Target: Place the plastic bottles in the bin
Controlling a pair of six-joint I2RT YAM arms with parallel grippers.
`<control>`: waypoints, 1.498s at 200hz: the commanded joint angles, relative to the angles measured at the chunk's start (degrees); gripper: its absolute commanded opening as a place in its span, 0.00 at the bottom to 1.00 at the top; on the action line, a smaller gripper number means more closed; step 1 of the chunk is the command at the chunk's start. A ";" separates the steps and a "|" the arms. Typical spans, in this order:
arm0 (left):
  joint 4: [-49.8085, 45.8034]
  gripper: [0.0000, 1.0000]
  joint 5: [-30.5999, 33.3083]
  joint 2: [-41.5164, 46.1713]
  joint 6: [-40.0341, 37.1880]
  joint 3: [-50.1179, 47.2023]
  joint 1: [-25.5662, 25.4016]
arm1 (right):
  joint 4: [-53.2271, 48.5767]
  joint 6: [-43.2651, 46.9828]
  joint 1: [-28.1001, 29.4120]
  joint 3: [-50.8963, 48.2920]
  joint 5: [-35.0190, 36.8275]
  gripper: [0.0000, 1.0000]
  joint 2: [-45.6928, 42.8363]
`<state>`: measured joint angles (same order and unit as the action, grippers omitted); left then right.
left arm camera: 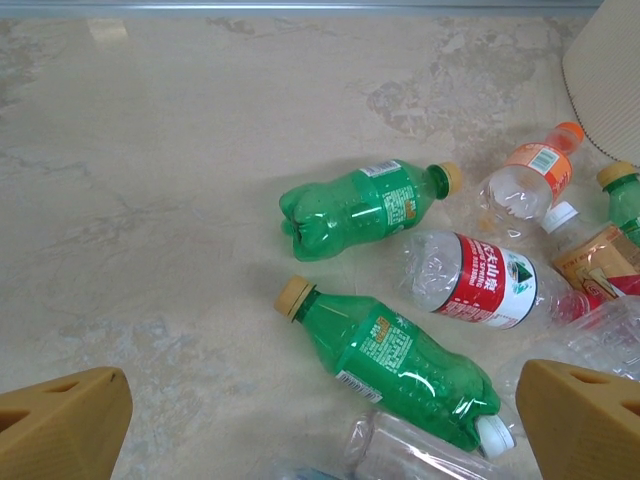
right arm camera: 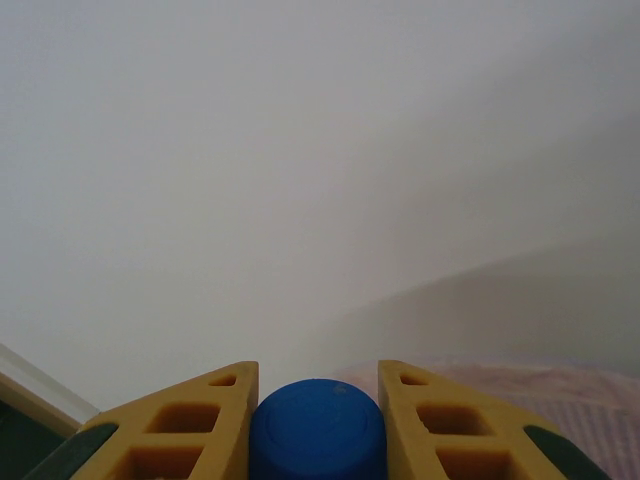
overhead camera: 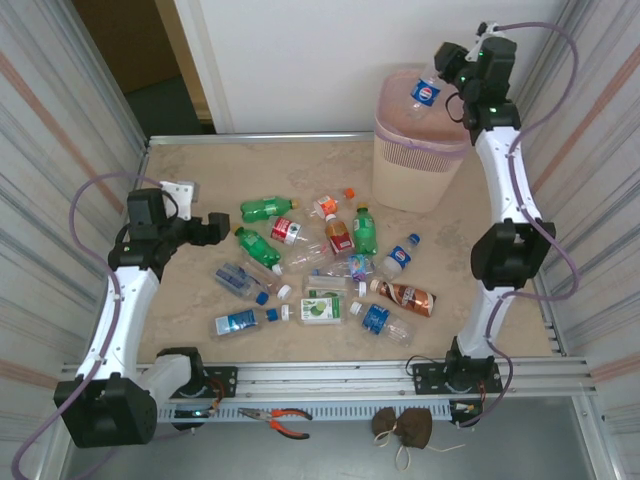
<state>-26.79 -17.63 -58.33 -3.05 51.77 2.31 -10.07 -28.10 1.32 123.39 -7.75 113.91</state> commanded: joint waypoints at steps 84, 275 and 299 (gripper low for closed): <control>0.86 0.99 -1.88 -0.74 0.41 -0.16 0.41 | -25.13 11.90 3.43 12.65 -5.68 0.21 15.70; -1.33 0.98 -1.46 -4.45 -0.76 2.03 -0.81 | -40.48 16.08 3.77 15.77 -13.28 0.56 16.68; -3.29 0.97 -0.54 -7.13 1.93 3.72 -0.86 | -41.58 15.29 3.64 16.62 -11.64 0.57 14.30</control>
<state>-27.66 -18.87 -63.48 -2.79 52.56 1.85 -49.67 -11.55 4.56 137.82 -19.57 132.18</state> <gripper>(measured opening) 0.972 0.569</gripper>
